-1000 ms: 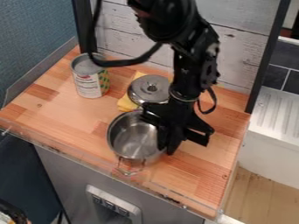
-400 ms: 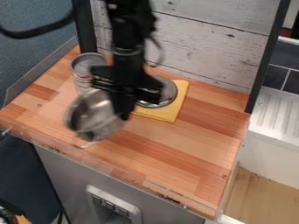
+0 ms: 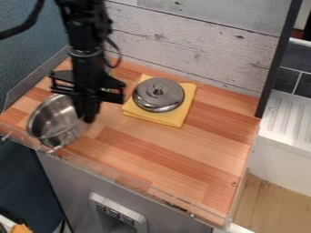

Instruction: Move the silver pot in the right bottom corner of the table

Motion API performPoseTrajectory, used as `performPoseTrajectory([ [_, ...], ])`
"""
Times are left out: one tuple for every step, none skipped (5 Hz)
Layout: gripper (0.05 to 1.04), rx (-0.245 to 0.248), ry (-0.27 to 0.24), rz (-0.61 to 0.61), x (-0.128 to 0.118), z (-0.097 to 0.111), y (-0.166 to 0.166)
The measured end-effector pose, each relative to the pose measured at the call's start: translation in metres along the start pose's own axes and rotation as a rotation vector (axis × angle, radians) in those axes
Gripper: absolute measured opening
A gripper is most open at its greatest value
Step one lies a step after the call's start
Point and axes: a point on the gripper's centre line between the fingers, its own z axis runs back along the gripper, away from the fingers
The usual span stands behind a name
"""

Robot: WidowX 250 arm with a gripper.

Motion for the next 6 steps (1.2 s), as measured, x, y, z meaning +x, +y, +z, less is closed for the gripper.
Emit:
performPoseTrajectory([
  [0.066,0.023,0.003,0.049,0.018,-0.008,0.01],
  [0.066,0.042,0.03,0.068,0.04,-0.021,0.012],
  [0.066,0.032,0.025,0.07,0.055,-0.024,0.01],
  [0.066,0.028,0.006,0.036,0.06,-0.022,0.001],
  [0.066,0.02,0.011,0.001,0.054,-0.027,-0.006],
  [0.09,0.017,0.022,-0.018,0.042,-0.032,-0.006],
])
